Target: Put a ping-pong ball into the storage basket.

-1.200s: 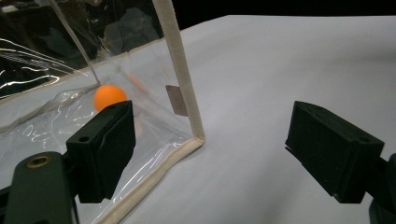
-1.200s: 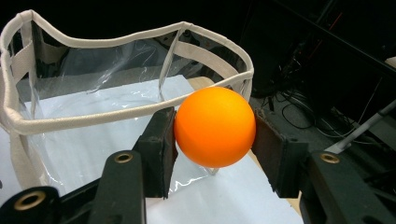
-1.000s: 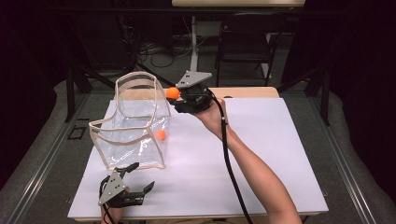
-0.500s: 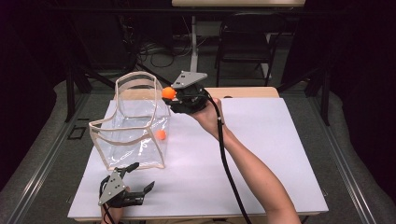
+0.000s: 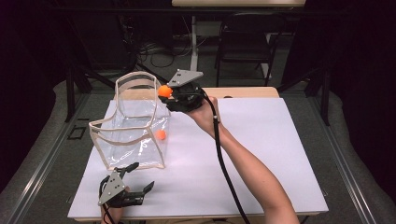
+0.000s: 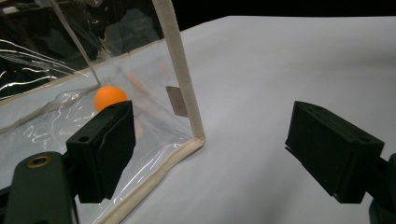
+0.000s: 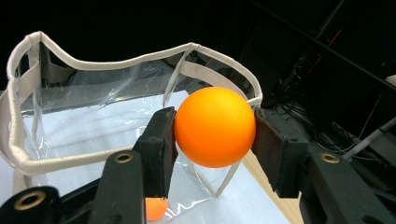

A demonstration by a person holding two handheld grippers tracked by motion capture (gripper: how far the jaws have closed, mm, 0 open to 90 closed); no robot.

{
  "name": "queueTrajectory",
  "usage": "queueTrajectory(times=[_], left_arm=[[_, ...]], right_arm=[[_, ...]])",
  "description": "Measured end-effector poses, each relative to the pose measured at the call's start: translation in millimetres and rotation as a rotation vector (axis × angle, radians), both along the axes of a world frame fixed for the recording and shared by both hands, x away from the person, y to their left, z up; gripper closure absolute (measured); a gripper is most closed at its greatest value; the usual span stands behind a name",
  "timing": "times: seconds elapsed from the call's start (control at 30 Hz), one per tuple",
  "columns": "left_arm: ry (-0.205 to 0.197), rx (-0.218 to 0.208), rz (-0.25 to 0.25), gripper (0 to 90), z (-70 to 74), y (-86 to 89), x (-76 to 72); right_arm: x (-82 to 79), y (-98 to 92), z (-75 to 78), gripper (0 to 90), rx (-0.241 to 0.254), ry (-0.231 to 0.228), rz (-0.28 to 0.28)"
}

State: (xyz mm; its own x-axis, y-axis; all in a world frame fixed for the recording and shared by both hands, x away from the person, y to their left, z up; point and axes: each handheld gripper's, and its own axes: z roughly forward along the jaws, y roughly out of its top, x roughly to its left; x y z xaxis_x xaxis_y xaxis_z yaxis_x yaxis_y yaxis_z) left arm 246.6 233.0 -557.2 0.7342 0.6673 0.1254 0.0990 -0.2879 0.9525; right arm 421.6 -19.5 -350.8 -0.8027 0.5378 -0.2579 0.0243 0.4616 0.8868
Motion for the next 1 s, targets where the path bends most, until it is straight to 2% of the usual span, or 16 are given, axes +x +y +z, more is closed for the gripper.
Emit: queueTrajectory(times=[1.0], left_arm=[[0.000, -0.002, -0.002, 15.7, -0.1, -0.1, 0.1]], right_arm=[[-1.5, 18.5, -0.7, 50.0, 0.021, -0.016, 0.019]])
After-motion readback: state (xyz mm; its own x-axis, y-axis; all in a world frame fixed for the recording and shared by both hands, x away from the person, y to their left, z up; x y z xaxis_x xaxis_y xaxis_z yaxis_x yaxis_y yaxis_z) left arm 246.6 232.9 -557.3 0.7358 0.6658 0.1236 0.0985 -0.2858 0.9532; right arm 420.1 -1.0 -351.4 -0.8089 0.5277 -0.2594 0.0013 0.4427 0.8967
